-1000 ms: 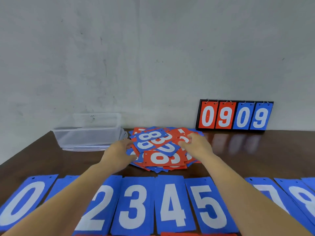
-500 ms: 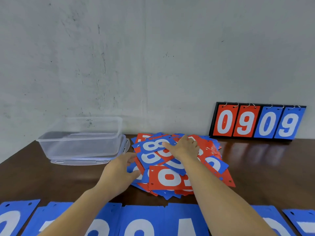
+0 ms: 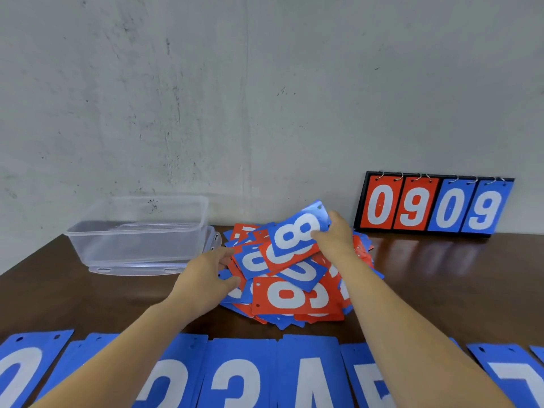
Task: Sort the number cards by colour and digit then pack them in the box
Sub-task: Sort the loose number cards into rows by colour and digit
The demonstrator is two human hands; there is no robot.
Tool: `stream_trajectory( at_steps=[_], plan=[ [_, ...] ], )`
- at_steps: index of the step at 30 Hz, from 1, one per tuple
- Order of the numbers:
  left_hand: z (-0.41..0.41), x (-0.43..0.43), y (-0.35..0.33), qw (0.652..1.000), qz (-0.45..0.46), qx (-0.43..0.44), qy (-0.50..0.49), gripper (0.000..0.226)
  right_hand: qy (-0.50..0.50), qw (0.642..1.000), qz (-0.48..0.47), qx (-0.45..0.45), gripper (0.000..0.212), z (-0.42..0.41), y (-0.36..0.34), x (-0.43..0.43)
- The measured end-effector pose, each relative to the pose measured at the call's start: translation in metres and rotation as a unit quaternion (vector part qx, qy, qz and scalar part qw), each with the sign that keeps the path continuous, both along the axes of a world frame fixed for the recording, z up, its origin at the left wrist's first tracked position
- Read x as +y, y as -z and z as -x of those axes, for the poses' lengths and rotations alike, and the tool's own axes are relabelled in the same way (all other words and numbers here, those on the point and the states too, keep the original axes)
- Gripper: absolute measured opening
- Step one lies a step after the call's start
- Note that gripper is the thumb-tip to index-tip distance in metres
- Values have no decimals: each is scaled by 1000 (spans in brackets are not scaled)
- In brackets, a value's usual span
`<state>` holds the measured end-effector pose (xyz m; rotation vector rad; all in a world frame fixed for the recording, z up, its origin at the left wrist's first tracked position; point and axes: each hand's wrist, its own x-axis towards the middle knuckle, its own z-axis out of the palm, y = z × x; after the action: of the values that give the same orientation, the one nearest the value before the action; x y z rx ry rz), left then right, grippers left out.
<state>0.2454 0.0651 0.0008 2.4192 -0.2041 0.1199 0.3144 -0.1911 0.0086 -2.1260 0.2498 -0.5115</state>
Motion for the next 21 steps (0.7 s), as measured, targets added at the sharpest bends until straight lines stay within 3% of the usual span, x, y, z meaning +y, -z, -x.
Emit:
stream_trajectory(
  at_steps=[4, 8, 11, 16, 21],
  plan=[
    [7, -12, -21, 998, 44, -36, -8, 53, -92, 988, -121, -17, 27, 33, -42, -9],
    [20, -27, -50, 992, 102, -80, -7, 55, -177, 978, -106, 39, 25, 67, -76, -8],
    [31, -36, -66, 985, 170, -15, 17, 52, -219, 971, -58, 77, 25, 92, -92, -3],
    [52, -39, -68, 967, 216, 103, 88, 19, -261, 959, -34, 103, 27, 129, -103, 13],
    [71, -37, -62, 945, 291, 136, 60, 18, -181, 970, -138, 91, 33, 161, -88, 19]
  ],
)
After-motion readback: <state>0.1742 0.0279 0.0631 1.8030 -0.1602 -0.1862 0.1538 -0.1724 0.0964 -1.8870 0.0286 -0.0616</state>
